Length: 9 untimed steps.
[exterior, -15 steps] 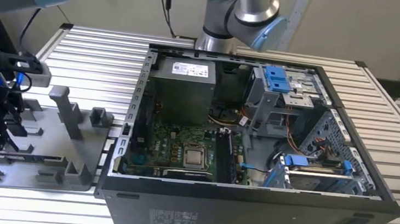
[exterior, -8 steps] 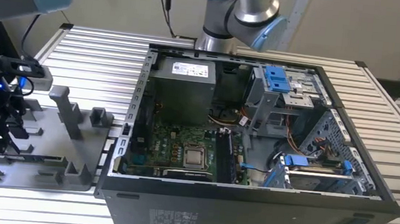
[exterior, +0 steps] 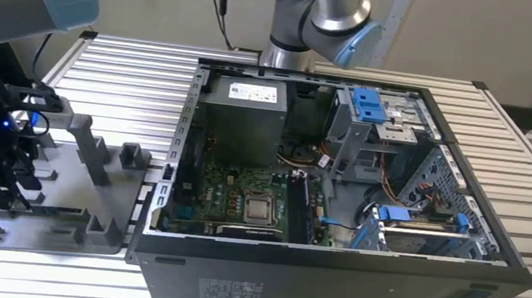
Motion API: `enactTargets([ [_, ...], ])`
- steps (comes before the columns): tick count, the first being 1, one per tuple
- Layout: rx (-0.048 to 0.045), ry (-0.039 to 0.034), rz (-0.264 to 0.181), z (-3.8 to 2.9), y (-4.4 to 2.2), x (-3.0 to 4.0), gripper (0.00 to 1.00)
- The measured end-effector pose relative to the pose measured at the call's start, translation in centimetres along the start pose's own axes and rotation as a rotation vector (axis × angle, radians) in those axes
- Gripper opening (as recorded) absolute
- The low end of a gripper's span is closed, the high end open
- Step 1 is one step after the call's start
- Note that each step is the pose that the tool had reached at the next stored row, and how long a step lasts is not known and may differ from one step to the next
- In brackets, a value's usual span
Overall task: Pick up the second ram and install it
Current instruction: 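Pick up the second ram and move it above second insertion slot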
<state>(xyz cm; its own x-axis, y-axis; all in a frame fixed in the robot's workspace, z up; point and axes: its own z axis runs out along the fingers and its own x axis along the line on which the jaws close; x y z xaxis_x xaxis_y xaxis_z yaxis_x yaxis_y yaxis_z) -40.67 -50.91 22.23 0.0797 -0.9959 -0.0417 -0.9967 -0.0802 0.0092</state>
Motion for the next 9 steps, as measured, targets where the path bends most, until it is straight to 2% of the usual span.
enactTargets([
  [9, -0.0006, -0.0002, 0.0, 1.56, 0.37, 0.01, 0.42],
])
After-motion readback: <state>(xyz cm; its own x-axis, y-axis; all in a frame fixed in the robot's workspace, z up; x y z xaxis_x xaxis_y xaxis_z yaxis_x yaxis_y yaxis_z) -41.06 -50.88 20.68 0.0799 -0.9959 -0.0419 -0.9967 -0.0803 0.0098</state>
